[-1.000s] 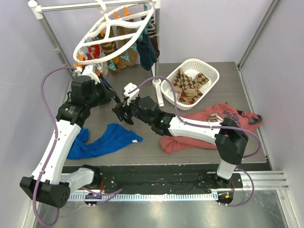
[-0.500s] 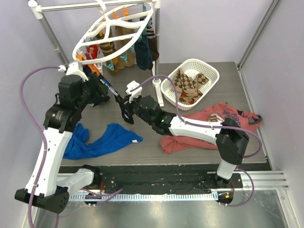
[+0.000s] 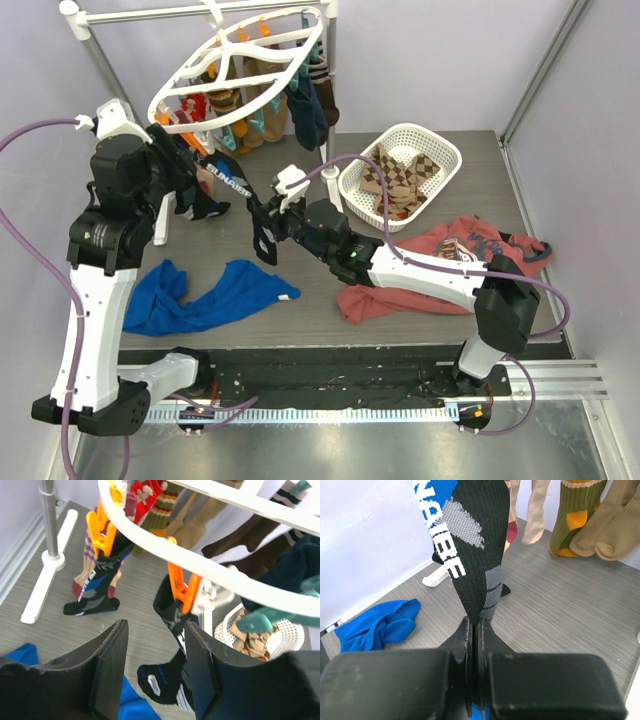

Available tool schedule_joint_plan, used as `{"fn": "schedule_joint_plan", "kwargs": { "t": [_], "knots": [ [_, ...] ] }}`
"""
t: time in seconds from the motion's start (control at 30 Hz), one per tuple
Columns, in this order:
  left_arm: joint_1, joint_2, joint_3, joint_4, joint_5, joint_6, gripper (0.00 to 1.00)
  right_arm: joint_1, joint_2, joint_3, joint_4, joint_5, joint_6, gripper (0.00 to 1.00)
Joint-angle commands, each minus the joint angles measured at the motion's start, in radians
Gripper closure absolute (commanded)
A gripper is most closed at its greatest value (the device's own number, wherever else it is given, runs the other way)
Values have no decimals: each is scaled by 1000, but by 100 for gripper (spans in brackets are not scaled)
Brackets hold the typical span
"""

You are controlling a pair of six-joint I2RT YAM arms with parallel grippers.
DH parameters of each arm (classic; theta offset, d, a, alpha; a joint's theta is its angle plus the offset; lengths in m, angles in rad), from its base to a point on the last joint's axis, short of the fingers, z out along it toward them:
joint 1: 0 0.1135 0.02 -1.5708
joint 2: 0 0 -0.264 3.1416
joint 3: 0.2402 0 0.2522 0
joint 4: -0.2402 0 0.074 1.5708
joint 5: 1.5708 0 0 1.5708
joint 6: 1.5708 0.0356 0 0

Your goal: Remove the socks clipped to the hanger

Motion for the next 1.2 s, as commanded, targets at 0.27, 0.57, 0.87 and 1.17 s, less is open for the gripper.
{"fn": "schedule_joint_plan", "kwargs": {
  "t": [0.27, 0.57, 0.87, 1.17],
  "knots": [
    [52, 42, 8, 115, 60, 11, 50, 3, -32, 21, 32, -47, 46, 99],
    [76, 0, -118, 281, 146, 81, 46, 0, 5, 37, 64, -95, 110, 99],
    [124, 22, -149, 354, 227, 94, 43, -8, 25, 53, 67, -127, 146, 99],
    [141, 52, -152, 391, 302, 97, 44, -20, 33, 59, 69, -138, 147, 99]
  ]
}}
